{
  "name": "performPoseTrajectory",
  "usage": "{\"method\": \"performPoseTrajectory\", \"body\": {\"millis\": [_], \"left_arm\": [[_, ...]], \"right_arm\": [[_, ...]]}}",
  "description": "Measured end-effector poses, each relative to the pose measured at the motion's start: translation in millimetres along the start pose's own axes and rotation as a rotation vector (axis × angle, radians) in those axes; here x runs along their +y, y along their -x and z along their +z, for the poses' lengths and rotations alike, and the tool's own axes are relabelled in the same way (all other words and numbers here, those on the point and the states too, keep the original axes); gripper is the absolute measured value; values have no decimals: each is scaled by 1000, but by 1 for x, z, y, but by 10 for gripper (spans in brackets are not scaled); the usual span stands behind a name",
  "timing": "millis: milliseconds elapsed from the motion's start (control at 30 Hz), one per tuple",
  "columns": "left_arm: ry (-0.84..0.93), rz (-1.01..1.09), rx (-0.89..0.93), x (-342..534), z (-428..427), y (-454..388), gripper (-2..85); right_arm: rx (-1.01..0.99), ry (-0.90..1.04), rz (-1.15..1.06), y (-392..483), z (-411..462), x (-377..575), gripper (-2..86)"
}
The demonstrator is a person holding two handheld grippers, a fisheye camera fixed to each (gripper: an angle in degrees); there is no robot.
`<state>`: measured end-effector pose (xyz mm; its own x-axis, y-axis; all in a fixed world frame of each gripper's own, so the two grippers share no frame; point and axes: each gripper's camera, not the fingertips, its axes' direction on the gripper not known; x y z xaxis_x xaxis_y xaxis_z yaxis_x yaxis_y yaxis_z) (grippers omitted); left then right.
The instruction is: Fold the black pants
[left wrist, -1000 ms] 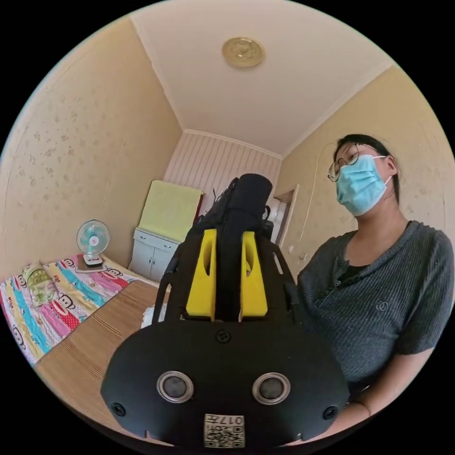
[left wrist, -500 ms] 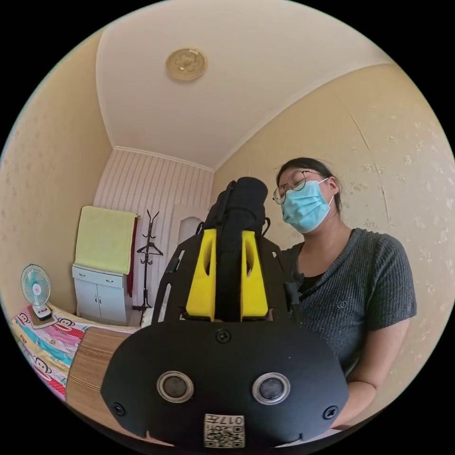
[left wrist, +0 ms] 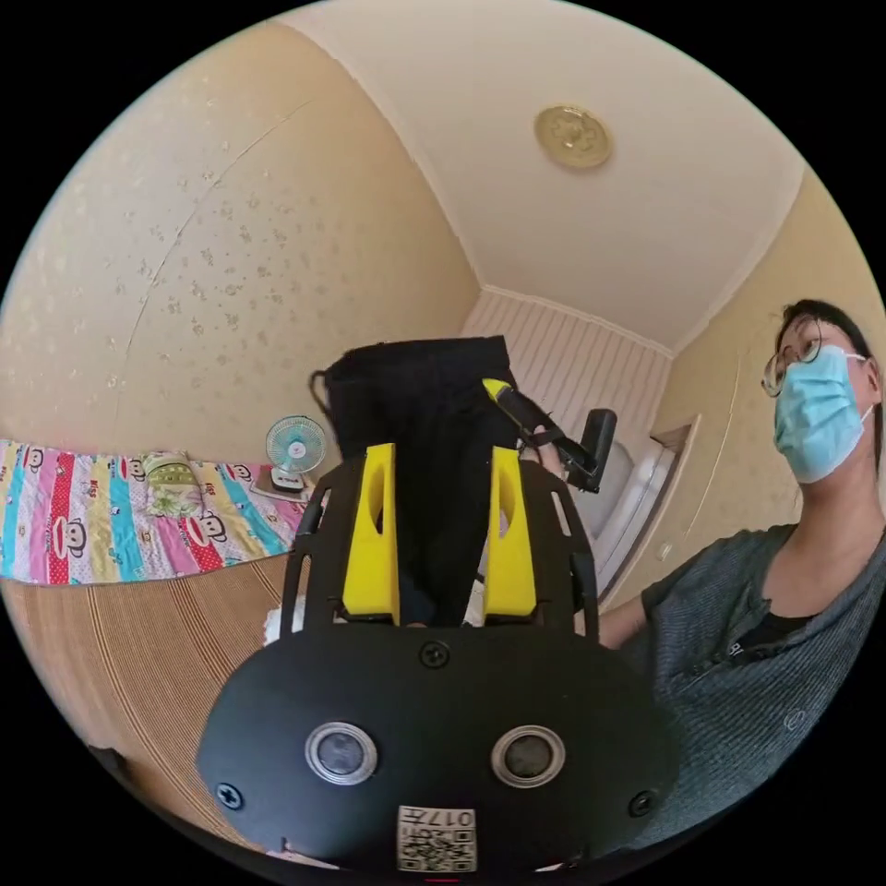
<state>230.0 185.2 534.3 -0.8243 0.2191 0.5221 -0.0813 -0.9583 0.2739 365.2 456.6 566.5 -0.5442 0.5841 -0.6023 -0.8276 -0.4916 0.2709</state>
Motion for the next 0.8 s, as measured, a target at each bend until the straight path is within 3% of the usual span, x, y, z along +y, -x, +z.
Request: {"method": "performPoseTrajectory", "body": {"millis": [200,400,533,633,800], "left_arm": [[10,-184,-120,13,18,24,207],[96,-135,-116,-19,34,30,217],[169,-101,-86,-41,48,24,219],[151,-95,45,-52,53,20,229],[-72,-29,389,-91,9,11,223]], "right_arm": [[-155,-74,-37,10,-45,-49,18],[-166,-192,-132,34,-123,-101,19],[-307,-268,-165,30,-174,-134,19],[-410,-272,-157,21,-197,-155,18],[-568,-247,-95,-8,-222,-169,17]]}}
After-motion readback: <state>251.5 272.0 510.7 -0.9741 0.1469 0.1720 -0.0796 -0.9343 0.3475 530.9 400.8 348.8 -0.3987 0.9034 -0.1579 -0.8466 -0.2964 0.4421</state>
